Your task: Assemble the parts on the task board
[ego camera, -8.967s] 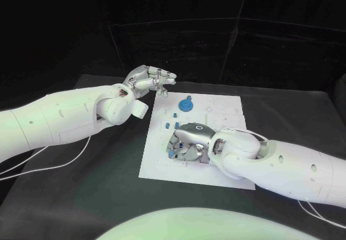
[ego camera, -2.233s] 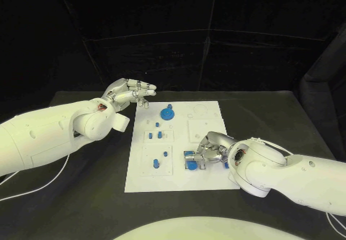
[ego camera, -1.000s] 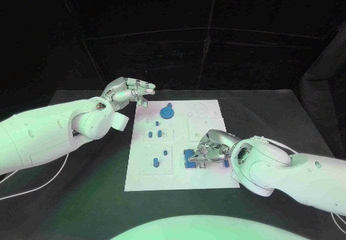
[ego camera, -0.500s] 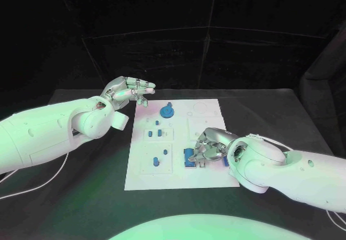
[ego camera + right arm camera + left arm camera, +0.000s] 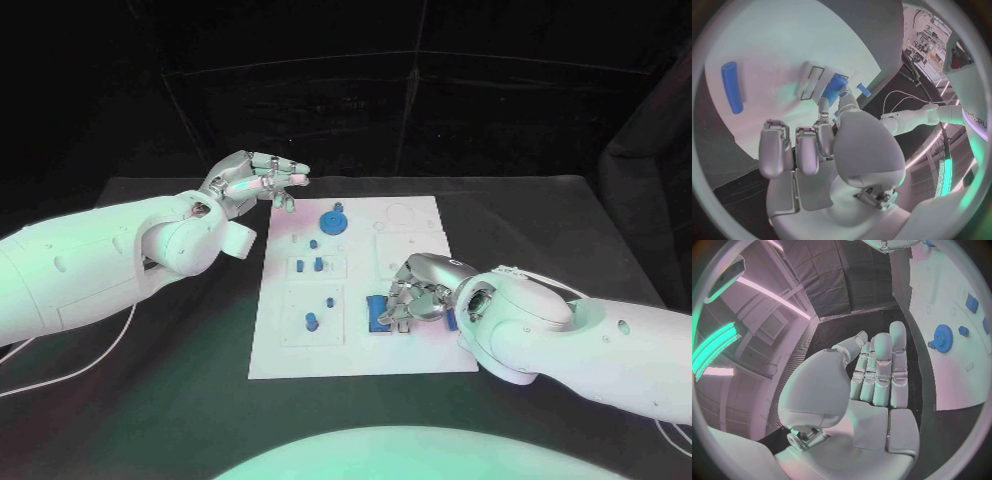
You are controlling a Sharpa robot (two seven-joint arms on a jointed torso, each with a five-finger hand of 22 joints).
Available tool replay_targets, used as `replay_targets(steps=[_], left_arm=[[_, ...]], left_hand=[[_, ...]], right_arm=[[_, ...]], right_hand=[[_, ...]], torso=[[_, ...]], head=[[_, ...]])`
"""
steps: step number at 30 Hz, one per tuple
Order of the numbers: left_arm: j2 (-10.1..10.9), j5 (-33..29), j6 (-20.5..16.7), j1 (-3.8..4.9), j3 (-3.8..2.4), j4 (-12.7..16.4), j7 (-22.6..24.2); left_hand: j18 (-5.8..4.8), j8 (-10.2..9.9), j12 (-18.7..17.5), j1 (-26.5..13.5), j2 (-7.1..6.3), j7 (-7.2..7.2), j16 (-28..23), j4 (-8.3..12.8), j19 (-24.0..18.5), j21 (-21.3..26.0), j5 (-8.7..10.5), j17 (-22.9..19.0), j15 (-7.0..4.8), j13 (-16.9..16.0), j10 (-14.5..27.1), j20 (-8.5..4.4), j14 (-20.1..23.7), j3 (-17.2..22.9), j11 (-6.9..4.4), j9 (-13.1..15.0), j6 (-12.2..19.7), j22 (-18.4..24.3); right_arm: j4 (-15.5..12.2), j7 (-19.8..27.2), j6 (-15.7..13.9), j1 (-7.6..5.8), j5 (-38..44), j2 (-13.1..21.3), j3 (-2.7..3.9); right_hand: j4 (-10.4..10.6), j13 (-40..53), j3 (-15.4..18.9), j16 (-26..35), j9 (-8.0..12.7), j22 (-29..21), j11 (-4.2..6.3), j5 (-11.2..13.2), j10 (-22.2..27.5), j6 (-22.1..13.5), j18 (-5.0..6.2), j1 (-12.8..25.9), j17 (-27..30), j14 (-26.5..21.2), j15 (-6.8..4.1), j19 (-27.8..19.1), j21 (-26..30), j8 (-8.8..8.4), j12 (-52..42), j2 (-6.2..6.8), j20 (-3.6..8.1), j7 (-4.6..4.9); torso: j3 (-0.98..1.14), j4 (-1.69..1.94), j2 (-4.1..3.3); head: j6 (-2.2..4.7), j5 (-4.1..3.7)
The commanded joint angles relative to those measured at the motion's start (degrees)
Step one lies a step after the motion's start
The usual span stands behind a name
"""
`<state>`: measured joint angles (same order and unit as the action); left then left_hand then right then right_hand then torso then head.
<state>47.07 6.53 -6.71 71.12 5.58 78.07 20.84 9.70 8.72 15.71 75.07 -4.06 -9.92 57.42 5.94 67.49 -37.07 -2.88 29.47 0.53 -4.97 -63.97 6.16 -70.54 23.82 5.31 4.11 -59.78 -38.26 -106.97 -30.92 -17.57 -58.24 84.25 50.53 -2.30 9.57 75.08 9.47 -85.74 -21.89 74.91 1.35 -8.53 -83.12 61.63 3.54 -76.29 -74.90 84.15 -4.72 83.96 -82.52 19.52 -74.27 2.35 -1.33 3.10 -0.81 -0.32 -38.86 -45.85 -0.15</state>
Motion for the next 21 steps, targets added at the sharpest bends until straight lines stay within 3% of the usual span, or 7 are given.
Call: replay_targets(steps=[1, 4, 9, 13, 16, 19, 21], left_arm=[[0.0, -0.2, 0.5, 0.07, -0.05, 0.1, 0.3], [0.0, -0.2, 0.5, 0.07, -0.04, 0.1, 0.3], [0.1, -0.2, 0.4, 0.07, -0.04, 0.1, 0.4], [0.1, -0.2, 0.3, 0.07, -0.03, 0.1, 0.5], [0.2, -0.2, 0.2, 0.07, -0.03, 0.2, 0.5], [0.1, -0.2, 0.2, 0.06, -0.03, 0.2, 0.6], [0.1, -0.2, 0.2, 0.06, -0.02, 0.2, 0.6]], left_hand=[[0.75, 0.4, 0.3, 0.0, 0.50, 0.13, 0.0, 0.0, -0.1, 0.3, 0.03, -0.1, 0.09, -0.1, 0.4, 0.16, 0.4, -0.2, 0.13, -0.1, 0.4, 0.1], [0.75, 0.4, 0.3, 0.0, 0.50, 0.13, 0.0, 0.0, -0.1, 0.3, 0.03, -0.1, 0.09, -0.1, 0.4, 0.16, 0.4, -0.2, 0.13, -0.1, 0.4, 0.1], [0.75, 0.4, 0.3, 0.0, 0.50, 0.13, 0.0, 0.0, -0.1, 0.3, 0.03, -0.1, 0.09, -0.1, 0.4, 0.16, 0.4, -0.2, 0.13, -0.1, 0.4, 0.1], [0.75, 0.4, 0.4, 0.0, 0.53, 0.13, 0.0, 0.0, -0.1, 0.3, 0.04, -0.1, 0.08, -0.1, 0.5, 0.16, 0.4, -0.3, 0.13, 0.0, 0.5, 0.1], [0.75, 0.4, 0.4, 0.0, 0.53, 0.13, 0.0, 0.0, -0.1, 0.3, 0.04, -0.1, 0.08, -0.1, 0.5, 0.16, 0.4, -0.3, 0.13, 0.0, 0.5, 0.1], [0.75, 0.4, 0.4, 0.0, 0.53, 0.13, 0.0, 0.0, -0.1, 0.3, 0.04, -0.1, 0.08, -0.1, 0.5, 0.16, 0.4, -0.3, 0.13, 0.0, 0.5, 0.1], [0.75, 0.4, 0.4, 0.0, 0.53, 0.13, 0.0, 0.0, -0.1, 0.3, 0.04, -0.1, 0.08, -0.1, 0.5, 0.16, 0.4, -0.3, 0.13, 0.0, 0.5, 0.1]], right_arm=[[-0.5, 3.5, -3.7, -0.06, -1.0, 0.5, 0.02], [-1.0, 5.5, -5.9, -0.06, -3.2, 1.7, 0.02], [-1.9, 8.3, -8.6, -0.09, -9.1, 5.6, 0.03], [-2.4, 9.2, -8.6, -0.12, -11.0, 9.2, 0.04], [-2.3, 9.8, -8.5, -0.14, -10.4, 11.7, 0.04], [-2.1, 9.7, -7.9, -0.15, -9.0, 13.3, 0.04], [-2.0, 9.0, -7.2, -0.14, -7.7, 14.0, 0.03]], right_hand=[[0.2, 3.3, 0.7, -0.2, -0.1, 2.7, -0.12, -0.3, -0.4, 0.4, -0.84, 1.3, -6.4, 4.2, -0.28, 1.5, -0.1, 0.14, -0.3, -0.08, 0.19, -0.01], [0.5, 3.3, 1.2, -0.1, -0.1, 2.7, -0.21, -0.9, -0.4, -0.2, -0.85, 1.8, -6.3, 4.2, -0.26, 1.5, -0.1, -0.24, -0.1, -0.14, 0.18, 0.13], [0.6, 2.6, 1.6, -0.1, 0.8, 2.6, -1.10, -3.5, 0.2, -3.2, -0.84, 1.6, -6.3, 4.2, 0.42, 1.4, 0.0, -2.74, 1.0, -1.23, -0.27, 1.26], [0.5, 2.2, 2.0, -0.2, 1.7, 2.5, -1.64, -4.7, 0.5, -4.5, -0.82, 1.3, -6.4, 4.2, 0.88, 1.4, 0.0, -4.31, 1.7, -1.69, -0.68, 1.90], [0.4, 2.2, 2.1, -0.2, 2.7, 2.5, -2.18, -5.7, 0.6, -6.1, -0.82, 1.0, -6.4, 4.2, 1.31, 1.4, 0.0, -5.95, 1.8, -2.34, -1.05, 2.56], [0.3, 2.3, 2.2, -0.1, 3.1, 2.5, -2.35, -6.1, 0.5, -6.2, -0.80, 0.8, -6.3, 4.2, 1.48, 1.3, 0.1, -6.31, 1.7, -2.66, -1.24, 2.72], [0.1, 2.4, 2.3, -0.1, 3.5, 2.5, -2.37, -8.2, 0.5, -5.5, -0.79, 0.3, -6.3, 4.2, 1.58, 1.3, 0.0, -6.46, 1.7, -3.02, -1.40, 2.74]], torso=[[0.03, 0.01, 0.04], [0.01, 0.02, 0.05], [-0.06, -0.10, 0.12], [-0.04, -0.04, 0.11], [-0.08, -0.22, 0.10], [-0.10, -0.53, 0.19], [-0.08, -0.63, 0.23]], head=[[0.13, -0.06], [0.18, -0.13], [0.37, -0.49], [0.59, -0.91], [0.88, -1.53], [0.89, -1.78], [0.94, -2.04]])
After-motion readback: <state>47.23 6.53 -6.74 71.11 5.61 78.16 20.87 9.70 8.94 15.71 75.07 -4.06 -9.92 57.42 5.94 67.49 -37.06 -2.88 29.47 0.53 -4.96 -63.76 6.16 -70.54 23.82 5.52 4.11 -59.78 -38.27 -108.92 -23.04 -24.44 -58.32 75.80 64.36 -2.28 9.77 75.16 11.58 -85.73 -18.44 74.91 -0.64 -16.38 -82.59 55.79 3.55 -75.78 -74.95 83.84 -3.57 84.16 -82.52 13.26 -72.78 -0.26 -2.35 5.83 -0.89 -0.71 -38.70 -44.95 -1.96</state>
